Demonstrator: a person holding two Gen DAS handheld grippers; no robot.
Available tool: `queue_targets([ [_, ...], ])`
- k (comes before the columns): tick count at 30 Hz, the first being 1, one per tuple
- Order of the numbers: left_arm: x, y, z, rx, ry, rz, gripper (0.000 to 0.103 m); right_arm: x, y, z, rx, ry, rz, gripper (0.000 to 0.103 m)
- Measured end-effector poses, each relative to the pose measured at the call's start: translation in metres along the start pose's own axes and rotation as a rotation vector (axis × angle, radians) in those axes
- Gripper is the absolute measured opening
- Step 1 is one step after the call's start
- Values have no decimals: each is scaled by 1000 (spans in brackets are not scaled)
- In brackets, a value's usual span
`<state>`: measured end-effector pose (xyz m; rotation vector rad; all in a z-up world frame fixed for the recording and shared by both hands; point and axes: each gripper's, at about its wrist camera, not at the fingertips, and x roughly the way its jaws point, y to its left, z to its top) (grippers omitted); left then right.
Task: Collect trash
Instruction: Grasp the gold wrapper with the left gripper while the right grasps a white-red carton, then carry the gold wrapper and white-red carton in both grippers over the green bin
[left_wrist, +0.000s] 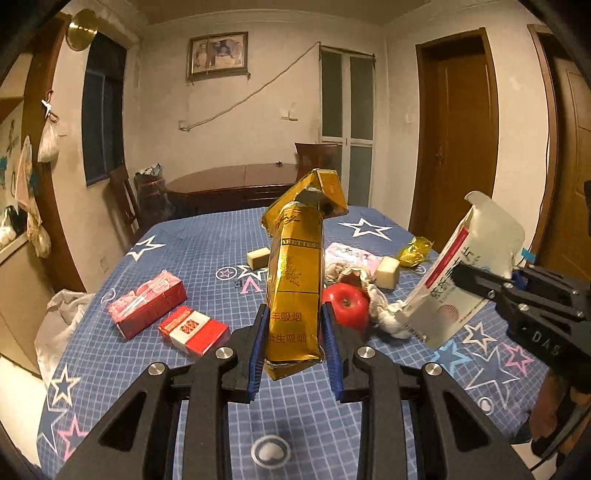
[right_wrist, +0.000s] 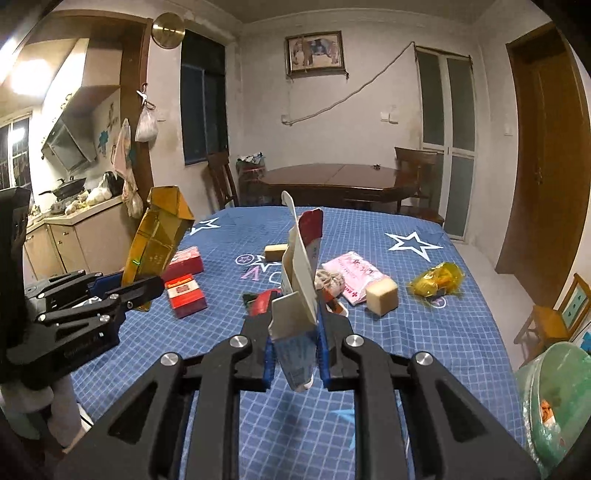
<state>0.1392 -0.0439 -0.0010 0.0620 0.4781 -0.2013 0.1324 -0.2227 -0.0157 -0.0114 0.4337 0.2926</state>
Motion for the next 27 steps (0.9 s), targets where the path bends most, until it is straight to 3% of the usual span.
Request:
queue_targets([
  [15, -37, -20, 1, -13, -70, 21, 30, -29, 6, -9, 2, -47, -46, 16],
  [27, -32, -57, 13, 12, -79, -44, 30, -54, -21, -9, 17, -84, -100, 16],
])
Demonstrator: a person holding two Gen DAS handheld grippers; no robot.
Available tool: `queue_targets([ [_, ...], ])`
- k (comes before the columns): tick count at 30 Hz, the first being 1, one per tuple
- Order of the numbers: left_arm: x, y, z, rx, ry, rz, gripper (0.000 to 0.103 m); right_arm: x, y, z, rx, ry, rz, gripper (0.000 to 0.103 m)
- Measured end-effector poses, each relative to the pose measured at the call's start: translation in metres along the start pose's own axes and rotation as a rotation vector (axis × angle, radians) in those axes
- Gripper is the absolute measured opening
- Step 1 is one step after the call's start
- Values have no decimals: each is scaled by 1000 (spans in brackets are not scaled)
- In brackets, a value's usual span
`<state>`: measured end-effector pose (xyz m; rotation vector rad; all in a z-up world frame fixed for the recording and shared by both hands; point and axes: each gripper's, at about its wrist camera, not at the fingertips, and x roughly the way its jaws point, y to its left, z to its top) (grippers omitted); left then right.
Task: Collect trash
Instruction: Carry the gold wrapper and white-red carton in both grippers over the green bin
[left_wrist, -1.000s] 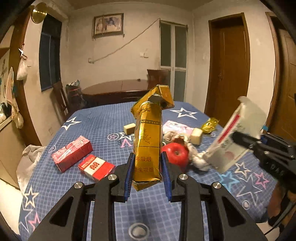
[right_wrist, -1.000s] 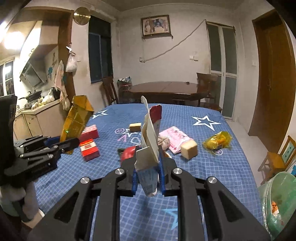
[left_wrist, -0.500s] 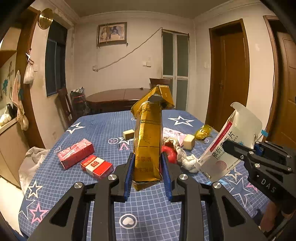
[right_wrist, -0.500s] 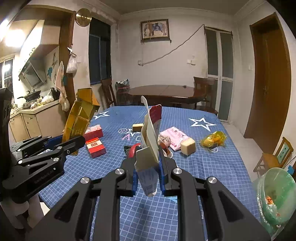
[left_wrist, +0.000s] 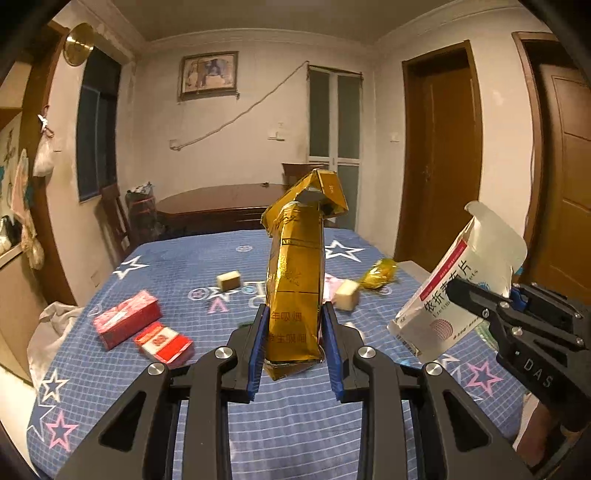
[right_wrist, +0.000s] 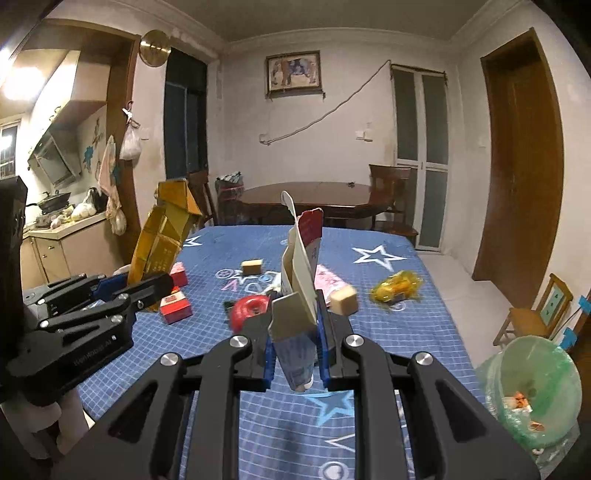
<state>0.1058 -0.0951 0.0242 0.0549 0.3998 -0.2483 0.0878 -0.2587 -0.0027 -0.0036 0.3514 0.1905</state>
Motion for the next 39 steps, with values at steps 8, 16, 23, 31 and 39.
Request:
queue_targets([
  [8, 17, -48, 14, 31, -9, -84, 30, -17, -45, 8, 6, -13, -89, 16],
  [16, 46, -117, 33, 79, -6, -199, 30, -38, -100, 8, 23, 3, -201, 16],
  [23, 73, -194, 42, 134, 20, -327, 30, -57, -157, 1, 63, 49, -307, 16],
  [31, 111, -282, 42, 187, 87, -463, 31, -70, -226, -13, 149, 124, -404, 16],
  [39, 177, -348, 20, 223, 238, -553, 31, -54, -293, -50, 257, 268, -425, 16],
])
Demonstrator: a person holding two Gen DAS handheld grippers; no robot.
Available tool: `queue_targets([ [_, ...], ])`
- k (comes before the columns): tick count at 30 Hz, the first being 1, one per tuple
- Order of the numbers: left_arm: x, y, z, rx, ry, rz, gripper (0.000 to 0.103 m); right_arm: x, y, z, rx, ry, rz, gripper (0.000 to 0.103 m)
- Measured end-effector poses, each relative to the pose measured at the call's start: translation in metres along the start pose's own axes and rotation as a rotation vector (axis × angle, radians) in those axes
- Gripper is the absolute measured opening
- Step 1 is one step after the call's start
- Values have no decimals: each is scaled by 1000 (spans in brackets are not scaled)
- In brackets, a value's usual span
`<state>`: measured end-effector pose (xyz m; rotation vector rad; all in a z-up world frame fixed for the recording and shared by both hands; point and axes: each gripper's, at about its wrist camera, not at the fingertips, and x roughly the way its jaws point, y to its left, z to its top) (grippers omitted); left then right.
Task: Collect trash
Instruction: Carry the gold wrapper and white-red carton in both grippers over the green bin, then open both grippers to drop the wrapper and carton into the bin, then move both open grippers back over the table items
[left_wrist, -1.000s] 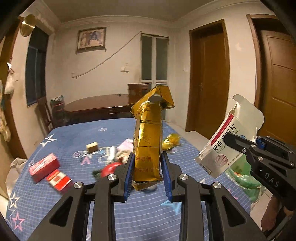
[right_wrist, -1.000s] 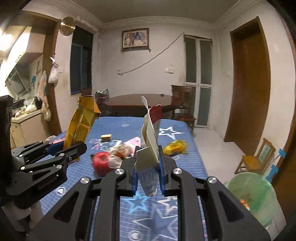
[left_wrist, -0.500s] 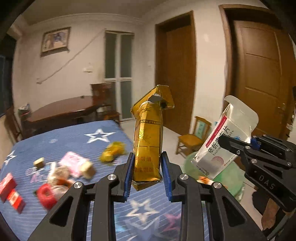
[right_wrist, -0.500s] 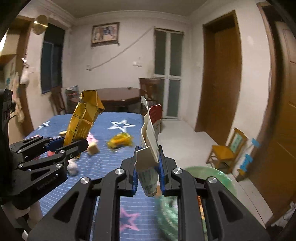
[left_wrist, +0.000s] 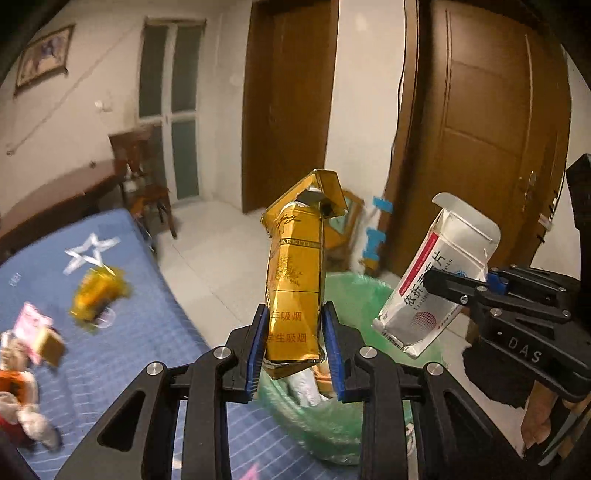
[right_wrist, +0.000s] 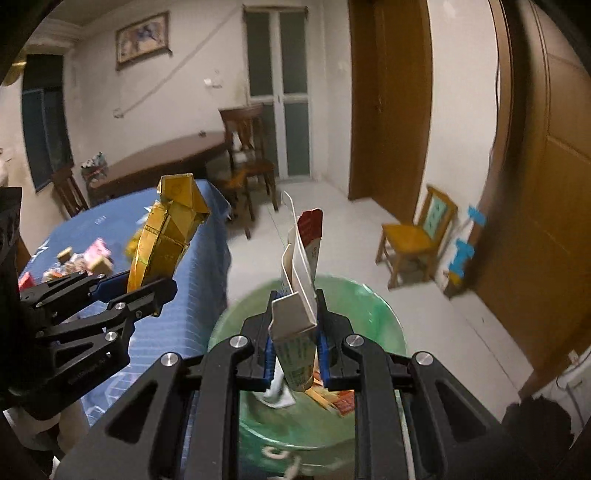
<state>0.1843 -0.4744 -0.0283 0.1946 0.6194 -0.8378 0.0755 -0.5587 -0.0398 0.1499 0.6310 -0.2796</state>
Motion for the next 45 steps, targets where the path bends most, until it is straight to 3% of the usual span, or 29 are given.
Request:
queue_targets([
  [4, 50, -7, -9, -10, 84, -23, 31, 22, -20, -9, 35, 60, 8, 16],
  [9, 86, -6, -18, -10, 131, -21, 31, 41, -34, -18, 57, 112, 12, 16],
  [25, 117, -15, -18, -8, 141, -15, 33, 49, -44, -20, 67, 129, 19, 18],
  [27, 116, -14, -20, 4, 140, 0, 40, 50, -45, -20, 62, 130, 10, 20],
  [29, 117, -14, -22, 21, 140, 31, 78, 48, -50, -19, 83, 117, 16, 38],
  [45, 104, -15, -27, 33, 126, 36, 80, 29, -52, -19, 101, 68, 15, 38],
])
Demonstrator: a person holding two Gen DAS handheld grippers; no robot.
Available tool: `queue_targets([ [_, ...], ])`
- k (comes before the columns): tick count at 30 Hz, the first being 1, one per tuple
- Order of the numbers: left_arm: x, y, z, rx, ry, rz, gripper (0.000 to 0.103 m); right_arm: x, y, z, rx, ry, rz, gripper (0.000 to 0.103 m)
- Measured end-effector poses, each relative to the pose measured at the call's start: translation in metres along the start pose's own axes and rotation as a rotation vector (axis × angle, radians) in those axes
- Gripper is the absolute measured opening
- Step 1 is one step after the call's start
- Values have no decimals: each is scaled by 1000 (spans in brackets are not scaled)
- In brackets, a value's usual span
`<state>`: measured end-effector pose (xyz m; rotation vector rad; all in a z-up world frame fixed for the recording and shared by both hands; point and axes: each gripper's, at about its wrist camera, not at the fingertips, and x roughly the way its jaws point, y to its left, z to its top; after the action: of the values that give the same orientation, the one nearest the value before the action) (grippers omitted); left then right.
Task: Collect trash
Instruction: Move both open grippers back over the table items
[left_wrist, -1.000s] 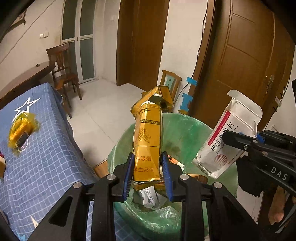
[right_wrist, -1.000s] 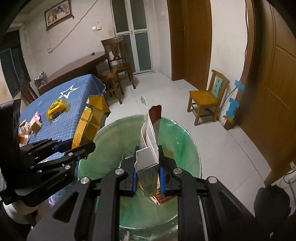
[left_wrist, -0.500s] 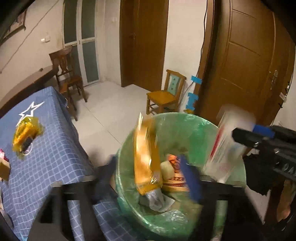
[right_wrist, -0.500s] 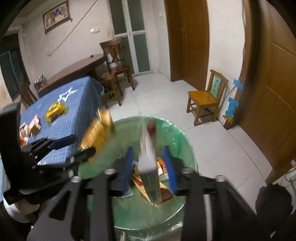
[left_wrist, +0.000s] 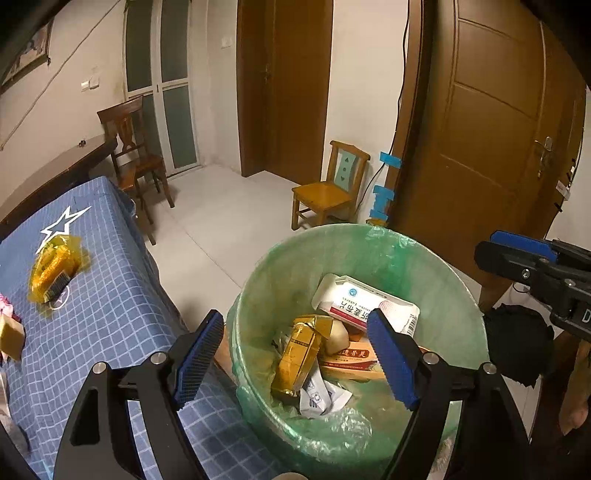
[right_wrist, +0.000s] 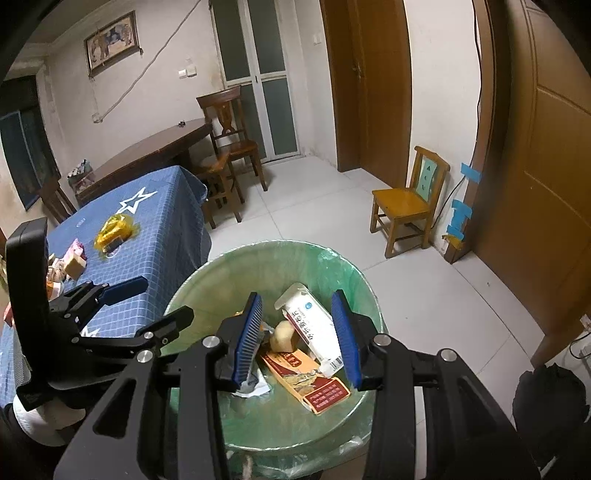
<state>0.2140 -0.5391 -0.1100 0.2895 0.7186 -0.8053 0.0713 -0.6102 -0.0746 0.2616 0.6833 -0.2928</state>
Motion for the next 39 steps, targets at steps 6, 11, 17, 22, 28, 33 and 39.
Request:
queue_targets([
  [6, -34, 12, -7, 1, -26, 21, 80, -24, 22, -3, -24, -52, 50, 46],
  [11, -73, 50, -25, -46, -38, 67, 80, -37, 59, -8, -72, -73, 123, 53],
  [17, -133, 113, -55, -114, -57, 145, 80, -34, 118, -13, -147, -56, 232, 58],
  [22, -188, 187, -90, -193, -57, 233, 80, -31, 170, -21, -216, -27, 311, 61],
  [28, -251, 291, -146, -319, -20, 350, 80, -27, 232, -30, -306, 18, 406, 64],
  [33, -301, 375, -194, -468, 4, 416, 80, -20, 277, -40, -367, 58, 455, 66],
  [39, -307, 443, -245, -580, 96, 436, 80, -14, 327, -53, -430, 98, 518, 66],
])
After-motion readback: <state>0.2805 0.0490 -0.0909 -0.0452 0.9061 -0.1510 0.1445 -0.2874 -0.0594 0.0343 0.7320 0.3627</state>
